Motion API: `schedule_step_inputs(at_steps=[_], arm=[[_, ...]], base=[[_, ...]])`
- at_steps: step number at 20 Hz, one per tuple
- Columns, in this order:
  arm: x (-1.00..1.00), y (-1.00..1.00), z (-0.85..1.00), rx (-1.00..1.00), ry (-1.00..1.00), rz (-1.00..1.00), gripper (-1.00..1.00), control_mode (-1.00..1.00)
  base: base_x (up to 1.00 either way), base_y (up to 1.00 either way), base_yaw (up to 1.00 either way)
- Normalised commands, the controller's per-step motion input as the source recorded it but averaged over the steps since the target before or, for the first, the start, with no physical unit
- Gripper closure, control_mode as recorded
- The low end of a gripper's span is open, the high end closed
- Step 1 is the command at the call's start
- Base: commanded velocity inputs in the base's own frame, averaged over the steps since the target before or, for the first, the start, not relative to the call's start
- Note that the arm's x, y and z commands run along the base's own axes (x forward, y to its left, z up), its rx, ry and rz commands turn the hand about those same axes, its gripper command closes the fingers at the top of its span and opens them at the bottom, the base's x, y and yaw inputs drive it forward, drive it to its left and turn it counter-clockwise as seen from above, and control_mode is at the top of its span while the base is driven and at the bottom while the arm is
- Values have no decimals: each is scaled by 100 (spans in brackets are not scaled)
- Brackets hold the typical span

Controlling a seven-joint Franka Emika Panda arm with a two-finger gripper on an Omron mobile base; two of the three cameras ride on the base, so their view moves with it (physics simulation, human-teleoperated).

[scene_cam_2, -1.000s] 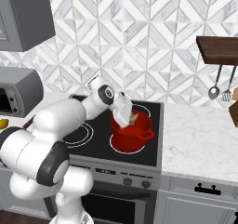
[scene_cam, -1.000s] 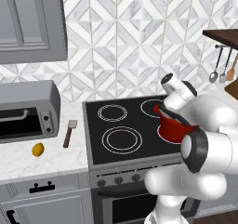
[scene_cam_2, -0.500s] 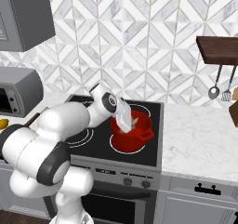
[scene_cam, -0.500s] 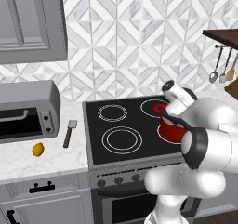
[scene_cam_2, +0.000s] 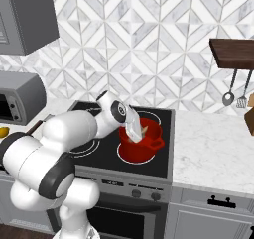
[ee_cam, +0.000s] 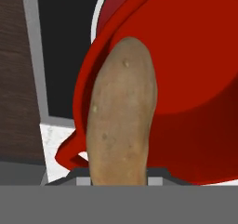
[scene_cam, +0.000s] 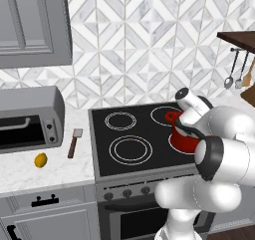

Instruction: Put the sweet potato and lemon in the pot. Retrieve the spatula and lightly stir the vegetables in the pot.

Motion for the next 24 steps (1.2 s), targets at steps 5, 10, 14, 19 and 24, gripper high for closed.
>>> schedule_step_inputs(at_steps=[5,10,14,19,24], arm=[[0,0,-1,0,0,1,-100,-100],[-1,0,11,0,0,0,-100,-100],[-6,0,34,0,0,0,-100,-100],[-26,2,80,2,0,0,-100,-100],[-59,48,80,8,0,3,-100,-100]], base=[[0,0,0],[0,0,0],[0,0,0],[0,0,0],[0,0,0]])
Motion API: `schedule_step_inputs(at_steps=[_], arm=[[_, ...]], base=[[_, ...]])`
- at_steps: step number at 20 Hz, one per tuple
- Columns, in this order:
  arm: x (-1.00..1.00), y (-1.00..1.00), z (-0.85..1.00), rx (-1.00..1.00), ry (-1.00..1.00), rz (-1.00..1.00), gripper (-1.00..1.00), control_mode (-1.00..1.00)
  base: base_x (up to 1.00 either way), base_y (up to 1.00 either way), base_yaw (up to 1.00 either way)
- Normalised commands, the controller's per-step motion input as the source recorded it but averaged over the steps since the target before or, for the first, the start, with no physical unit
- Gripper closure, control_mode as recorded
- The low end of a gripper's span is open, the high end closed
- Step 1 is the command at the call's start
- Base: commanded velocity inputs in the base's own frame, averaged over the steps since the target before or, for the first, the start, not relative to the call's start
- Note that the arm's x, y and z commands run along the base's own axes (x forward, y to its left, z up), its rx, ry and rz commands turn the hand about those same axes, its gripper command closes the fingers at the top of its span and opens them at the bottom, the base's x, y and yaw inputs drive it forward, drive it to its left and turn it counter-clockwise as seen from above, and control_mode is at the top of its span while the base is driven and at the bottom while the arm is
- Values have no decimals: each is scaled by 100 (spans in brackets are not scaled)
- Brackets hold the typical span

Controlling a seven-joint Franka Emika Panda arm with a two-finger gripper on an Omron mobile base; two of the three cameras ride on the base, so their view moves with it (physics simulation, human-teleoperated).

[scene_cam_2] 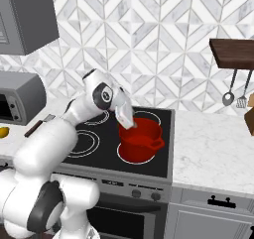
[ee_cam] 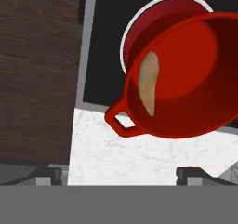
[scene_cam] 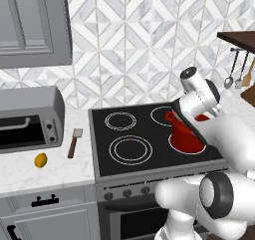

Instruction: Put the sweet potato and lemon in the pot. Retrieve the spatula and lightly stir the vegetables in the pot.

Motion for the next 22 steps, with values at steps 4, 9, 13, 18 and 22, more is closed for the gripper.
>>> schedule_step_inputs(at_steps=[4,9,13,18,22], arm=[[-76,97,19,18,0,8,-100,-100],[-88,100,0,19,0,13,-100,-100],[-74,100,0,15,0,31,-100,-100],[-9,100,0,18,3,55,-100,-100],[6,100,0,26,3,61,-100,-100]], base=[[0,0,0],[0,0,0],[0,0,0],[0,0,0],[0,0,0]])
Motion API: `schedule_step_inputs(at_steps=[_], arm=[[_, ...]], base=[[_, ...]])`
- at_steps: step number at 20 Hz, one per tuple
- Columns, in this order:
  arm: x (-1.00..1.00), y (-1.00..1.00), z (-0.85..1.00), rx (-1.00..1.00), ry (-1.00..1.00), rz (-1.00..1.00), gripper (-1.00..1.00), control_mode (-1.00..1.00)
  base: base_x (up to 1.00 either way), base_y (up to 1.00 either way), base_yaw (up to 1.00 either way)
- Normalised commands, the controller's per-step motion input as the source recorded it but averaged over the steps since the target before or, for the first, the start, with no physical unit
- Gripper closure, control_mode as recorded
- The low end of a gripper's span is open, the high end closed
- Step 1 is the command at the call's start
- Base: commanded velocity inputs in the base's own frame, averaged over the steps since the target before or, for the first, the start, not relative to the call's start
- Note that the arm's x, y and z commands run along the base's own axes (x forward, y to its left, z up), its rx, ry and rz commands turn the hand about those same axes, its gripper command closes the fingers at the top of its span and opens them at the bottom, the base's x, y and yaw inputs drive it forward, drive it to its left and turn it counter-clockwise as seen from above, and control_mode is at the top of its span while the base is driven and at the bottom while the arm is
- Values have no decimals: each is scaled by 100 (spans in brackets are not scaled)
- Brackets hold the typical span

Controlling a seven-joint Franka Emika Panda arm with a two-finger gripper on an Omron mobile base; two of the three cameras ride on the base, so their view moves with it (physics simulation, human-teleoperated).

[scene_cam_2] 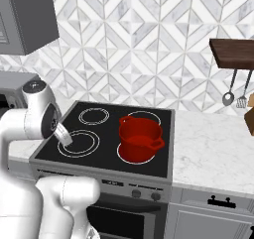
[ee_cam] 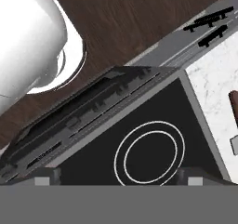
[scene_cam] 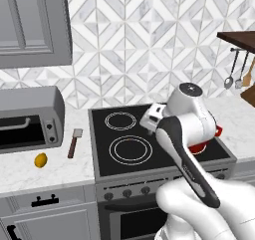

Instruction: Put the sweet potato and lemon in the pot. Retrieve the spatula and lightly stir the vegetables in the pot.

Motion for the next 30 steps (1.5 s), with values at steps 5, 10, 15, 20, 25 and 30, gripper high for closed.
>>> schedule_step_inputs(at_steps=[5,10,15,20,25,30], arm=[[24,100,-5,17,2,47,-100,-100],[7,100,-4,-1,8,38,-100,-100],[0,100,0,-13,6,17,-100,-100],[4,100,-27,-17,8,2,-100,-100],[0,100,-33,-9,0,0,-100,-100],[29,87,-11,0,-12,-3,-100,-100]], base=[[0,0,0],[0,0,0],[0,0,0],[0,0,0],[0,0,0],[0,0,0]])
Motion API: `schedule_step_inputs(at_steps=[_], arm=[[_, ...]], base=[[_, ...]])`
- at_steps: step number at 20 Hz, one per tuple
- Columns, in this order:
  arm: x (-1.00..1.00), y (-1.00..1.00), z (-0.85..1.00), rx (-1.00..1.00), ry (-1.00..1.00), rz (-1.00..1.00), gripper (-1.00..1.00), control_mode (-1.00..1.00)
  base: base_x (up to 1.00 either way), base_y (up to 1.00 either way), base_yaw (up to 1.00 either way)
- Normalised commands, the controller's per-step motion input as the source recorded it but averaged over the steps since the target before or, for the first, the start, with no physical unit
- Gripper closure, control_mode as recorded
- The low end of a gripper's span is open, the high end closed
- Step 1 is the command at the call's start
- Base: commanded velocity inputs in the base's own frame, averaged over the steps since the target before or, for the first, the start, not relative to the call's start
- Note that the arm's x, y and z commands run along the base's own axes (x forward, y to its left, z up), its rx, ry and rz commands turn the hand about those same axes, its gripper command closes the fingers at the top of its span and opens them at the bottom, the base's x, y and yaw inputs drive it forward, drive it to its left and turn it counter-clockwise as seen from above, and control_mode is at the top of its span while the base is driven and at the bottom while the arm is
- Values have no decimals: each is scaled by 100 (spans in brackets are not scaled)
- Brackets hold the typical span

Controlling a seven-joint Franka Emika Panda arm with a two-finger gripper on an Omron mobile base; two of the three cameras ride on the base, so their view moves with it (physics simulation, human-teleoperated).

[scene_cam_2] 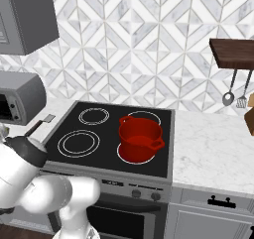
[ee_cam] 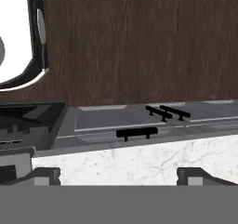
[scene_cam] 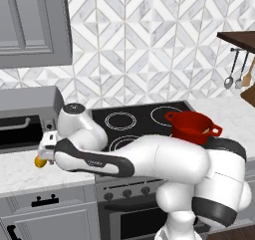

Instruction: Put the sweet potato and lemon in the pot. Retrieve the spatula and lightly stir the vegetables in the pot.

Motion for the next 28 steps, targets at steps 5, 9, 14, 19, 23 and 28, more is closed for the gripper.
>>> schedule_step_inputs(at_steps=[5,9,14,19,23,28], arm=[[52,56,-21,0,-11,0,-100,-100],[66,41,-52,-3,-2,0,-100,-100],[43,34,-42,-1,-2,0,-100,-100],[24,46,-15,-3,-8,0,-100,-100],[27,43,-25,-8,-5,0,-100,-100],[30,41,-2,-8,-4,0,-100,-100]], base=[[0,0,0],[0,0,0],[0,0,0],[0,0,0],[0,0,0],[0,0,0]])
